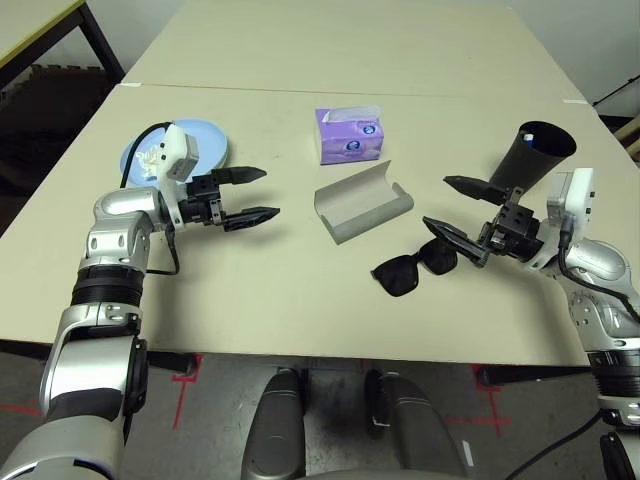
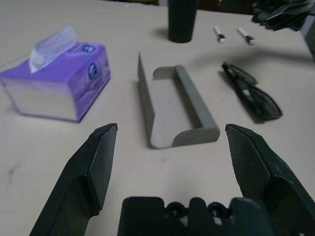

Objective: Organize and tidy the items on the table.

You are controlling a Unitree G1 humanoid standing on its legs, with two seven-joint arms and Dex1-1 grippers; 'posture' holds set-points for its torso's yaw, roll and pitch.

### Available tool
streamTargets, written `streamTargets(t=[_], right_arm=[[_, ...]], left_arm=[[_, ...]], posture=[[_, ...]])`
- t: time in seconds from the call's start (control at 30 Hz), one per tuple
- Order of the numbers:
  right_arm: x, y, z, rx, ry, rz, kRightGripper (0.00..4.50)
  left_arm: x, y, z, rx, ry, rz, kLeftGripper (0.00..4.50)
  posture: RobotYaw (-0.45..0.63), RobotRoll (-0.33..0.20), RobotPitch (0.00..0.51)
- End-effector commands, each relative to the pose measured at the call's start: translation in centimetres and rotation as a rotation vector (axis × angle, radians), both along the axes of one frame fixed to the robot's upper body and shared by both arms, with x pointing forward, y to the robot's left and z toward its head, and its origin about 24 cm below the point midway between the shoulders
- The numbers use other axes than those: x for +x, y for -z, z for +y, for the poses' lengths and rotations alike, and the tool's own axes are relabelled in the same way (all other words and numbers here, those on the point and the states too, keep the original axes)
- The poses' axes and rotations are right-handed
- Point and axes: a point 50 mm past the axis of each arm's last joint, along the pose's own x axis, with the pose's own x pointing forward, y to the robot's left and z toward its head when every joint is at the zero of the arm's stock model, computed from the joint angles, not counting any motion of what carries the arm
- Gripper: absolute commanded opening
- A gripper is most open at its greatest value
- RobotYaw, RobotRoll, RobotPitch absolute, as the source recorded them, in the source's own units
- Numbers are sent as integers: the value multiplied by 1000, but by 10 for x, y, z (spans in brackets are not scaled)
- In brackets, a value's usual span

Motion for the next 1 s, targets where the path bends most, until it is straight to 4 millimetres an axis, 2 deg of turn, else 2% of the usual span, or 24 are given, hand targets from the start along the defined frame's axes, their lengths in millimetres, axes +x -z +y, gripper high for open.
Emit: streamTargets(t=[0.03,0.5,0.9,1.0], right_arm=[[-2,-6,-6,-21,7,-13,4500],[-1,-12,-2,-43,-14,-10,4500],[-2,-18,10,-194,-117,27,4500],[-1,-17,11,-289,-135,65,4500]], left_arm=[[-5,4,-12,7,76,17,4477],[-15,20,-18,91,182,7,4477],[-15,25,-18,74,170,-20,4477],[-14,26,-19,88,184,-34,4477]], posture=[[88,0,181],[84,0,195],[90,0,202],[88,0,204]])
